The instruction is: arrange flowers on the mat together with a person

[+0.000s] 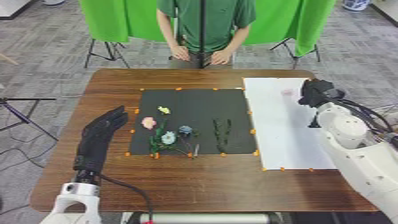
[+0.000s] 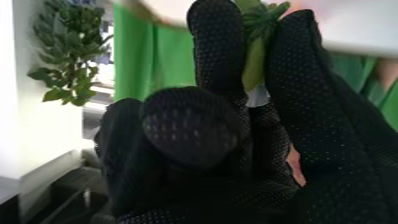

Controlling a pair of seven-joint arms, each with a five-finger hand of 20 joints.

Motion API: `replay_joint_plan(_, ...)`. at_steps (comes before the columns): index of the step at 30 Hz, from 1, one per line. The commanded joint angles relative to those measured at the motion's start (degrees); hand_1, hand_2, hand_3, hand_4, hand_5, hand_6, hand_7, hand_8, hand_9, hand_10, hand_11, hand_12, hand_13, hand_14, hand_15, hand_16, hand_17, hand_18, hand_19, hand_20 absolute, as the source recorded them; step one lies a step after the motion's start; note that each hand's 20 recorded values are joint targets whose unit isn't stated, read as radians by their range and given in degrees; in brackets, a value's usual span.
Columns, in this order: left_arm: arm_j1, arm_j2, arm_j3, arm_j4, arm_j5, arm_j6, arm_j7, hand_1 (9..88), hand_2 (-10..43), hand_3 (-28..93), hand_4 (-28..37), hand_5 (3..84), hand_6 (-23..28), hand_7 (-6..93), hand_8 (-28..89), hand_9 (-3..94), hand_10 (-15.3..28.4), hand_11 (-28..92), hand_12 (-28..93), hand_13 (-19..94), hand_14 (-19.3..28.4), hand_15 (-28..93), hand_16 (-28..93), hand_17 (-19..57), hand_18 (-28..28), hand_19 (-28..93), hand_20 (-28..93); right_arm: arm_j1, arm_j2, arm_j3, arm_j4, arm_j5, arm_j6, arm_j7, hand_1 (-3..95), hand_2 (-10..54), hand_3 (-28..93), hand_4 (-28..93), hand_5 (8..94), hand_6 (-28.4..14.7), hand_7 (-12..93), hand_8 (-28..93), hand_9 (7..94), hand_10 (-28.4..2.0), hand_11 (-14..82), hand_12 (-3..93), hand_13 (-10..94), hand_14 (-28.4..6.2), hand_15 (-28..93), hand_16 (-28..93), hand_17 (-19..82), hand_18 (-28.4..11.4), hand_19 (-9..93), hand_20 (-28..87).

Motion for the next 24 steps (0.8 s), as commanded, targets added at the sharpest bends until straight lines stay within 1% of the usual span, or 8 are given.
replay_joint_plan(1, 1.32, -0.29, -0.48, -0.09, 0.04, -0.01, -0.85, 23.8, -5.2, 66, -19.7, 45.6, 3.8, 11.5, -5, 42.8, 12.4, 13, 15, 33, 15.4, 9, 4, 3.5, 11.2, 5, 17, 4.76, 3.86, 1.36, -15.59, 4.79, 0.59, 2.23, 61.8, -9.5, 60, -27, 84.1, 3.0, 23, 6, 93.7, -7.0, 13.3, 37.0, 94, -0.2, 59, 26, 66, -12.9, 93, 44)
replay_joint_plan(5, 2.12, -0.35, -0.49, -0.38, 0.02, -0.1, -1.34, 23.7, -5.2, 66, -19.7, 45.5, 3.7, 11.5, -5, 42.8, 12.4, 13, 15, 33, 15.4, 9, 4, 3.4, 11.2, 5, 17, 8.62, 1.19, -5.25, -18.16, 8.15, -1.02, 0.2, 62.0, -9.5, 60, -27, 84.2, 3.0, 23, 6, 93.7, -7.0, 13.3, 37.0, 94, 0.0, 60, 26, 66, -13.1, 93, 47)
replay_joint_plan(8, 2.57, -0.41, -0.63, -0.64, 0.2, 0.05, -1.07, 23.6, -5.2, 66, -19.7, 45.5, 3.8, 11.4, -5, 42.8, 12.4, 13, 15, 33, 15.4, 9, 4, 3.4, 11.2, 5, 17, 11.07, -2.4, -10.62, -17.36, 9.66, -3.16, -1.8, 62.1, -9.5, 59, -27, 84.3, 3.0, 22, 6, 93.7, -7.1, 12.8, 36.7, 94, 0.2, 60, 26, 66, -13.1, 93, 49)
replay_joint_plan(11, 2.44, -0.82, -0.36, -0.53, -0.13, 0.57, -0.66, 23.6, -5.2, 66, -19.7, 45.5, 3.8, 11.4, -5, 42.7, 12.4, 13, 15, 33, 15.3, 9, 4, 3.4, 11.3, 5, 17, 11.99, -4.85, -14.95, -16.75, 9.44, -4.05, -3.39, 62.3, -9.5, 59, -27, 84.5, 3.0, 22, 6, 93.7, -7.1, 12.5, 36.2, 94, 0.5, 62, 26, 67, -13.2, 93, 51)
replay_joint_plan(14, 2.1, -0.84, -0.26, -0.3, 0.2, 0.04, -0.72, 23.6, -5.2, 66, -19.8, 45.6, 3.8, 11.4, -5, 42.7, 12.4, 13, 15, 33, 15.4, 9, 4, 3.3, 11.4, 5, 17, 12.74, -6.27, -18.86, -16.02, 9.12, -5.2, -4.63, 62.4, -9.5, 59, -27, 84.4, 3.0, 22, 6, 93.7, -7.0, 12.5, 36.0, 94, 0.5, 62, 26, 67, -13.2, 93, 52)
replay_joint_plan(18, 1.55, -0.83, -0.17, -0.08, -0.09, 0.31, -0.78, 23.4, -5.2, 66, -19.8, 45.5, 3.8, 11.5, -5, 42.7, 12.3, 13, 15, 33, 15.4, 9, 4, 3.4, 11.4, 5, 17, 13.86, -8.18, -22.44, -14.11, 8.73, -6.08, -5.43, 62.0, -9.5, 59, -27, 84.4, 3.0, 22, 6, 93.7, -7.1, 12.4, 35.8, 94, 0.5, 63, 25, 67, -13.4, 93, 53)
replay_joint_plan(21, 1.6, -0.66, -0.1, -0.06, -0.1, -0.22, -1.31, 23.5, -5.1, 66, -19.9, 45.5, 3.8, 11.5, -5, 42.8, 12.4, 13, 15, 33, 15.3, 9, 4, 3.3, 11.4, 5, 17, 13.23, -8.9, -22.99, -13.4, 8.69, -6.81, -5.12, 61.8, -9.5, 59, -26, 84.4, 3.1, 22, 6, 93.7, -6.9, 12.1, 35.6, 94, 0.5, 63, 25, 67, -13.4, 93, 54)
replay_joint_plan(24, 1.56, -0.51, -0.04, -0.03, -0.15, -0.22, -1.26, 23.4, -5.1, 66, -19.8, 45.5, 3.8, 11.5, -5, 42.8, 12.3, 13, 15, 33, 15.3, 9, 4, 3.3, 11.4, 5, 17, 13.05, -8.73, -23.62, -13.13, 7.95, -6.88, -4.92, 61.3, -9.5, 60, -26, 84.2, 3.1, 22, 6, 93.7, -6.9, 11.7, 35.6, 94, 0.5, 63, 25, 67, -13.4, 93, 54)
